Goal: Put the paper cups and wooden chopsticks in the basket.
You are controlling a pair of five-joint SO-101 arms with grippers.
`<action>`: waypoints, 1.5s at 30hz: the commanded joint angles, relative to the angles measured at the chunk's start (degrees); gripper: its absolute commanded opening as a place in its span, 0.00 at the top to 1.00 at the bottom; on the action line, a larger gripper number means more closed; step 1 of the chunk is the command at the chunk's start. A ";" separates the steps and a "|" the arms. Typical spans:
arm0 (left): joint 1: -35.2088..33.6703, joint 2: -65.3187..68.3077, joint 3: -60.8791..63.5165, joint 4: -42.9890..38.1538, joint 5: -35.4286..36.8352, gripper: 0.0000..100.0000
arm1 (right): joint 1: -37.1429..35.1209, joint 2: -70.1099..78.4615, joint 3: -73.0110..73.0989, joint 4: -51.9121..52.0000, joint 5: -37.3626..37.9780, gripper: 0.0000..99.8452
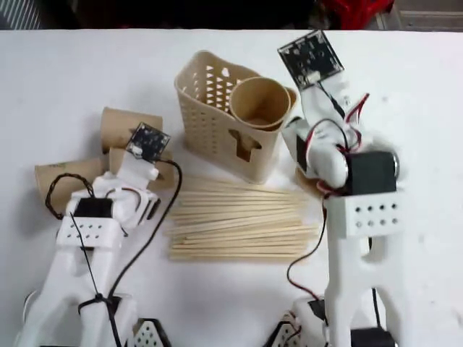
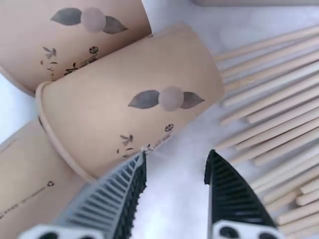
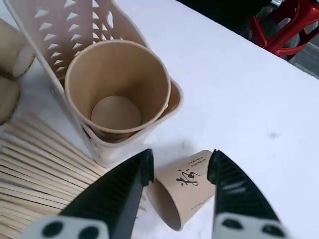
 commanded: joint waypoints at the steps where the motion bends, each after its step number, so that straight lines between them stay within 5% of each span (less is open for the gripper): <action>1: -0.04 -1.71 -0.26 -1.05 0.79 0.80 | 3.56 -7.78 13.89 -9.98 7.56 0.81; 12: -0.04 -1.71 -0.26 -1.05 0.79 0.80 | 9.63 -28.62 51.08 -25.36 23.03 0.72; 34: -0.04 -1.71 -0.26 -1.05 0.79 0.80 | 17.89 -2.95 58.20 -57.45 24.88 0.72; 42: -0.04 -1.63 -0.26 -1.05 0.79 0.80 | 19.03 -0.04 58.20 -59.91 24.88 0.99; 45: -0.04 -1.63 -0.26 -1.05 0.79 0.80 | 21.05 -1.80 58.11 -59.74 21.54 0.98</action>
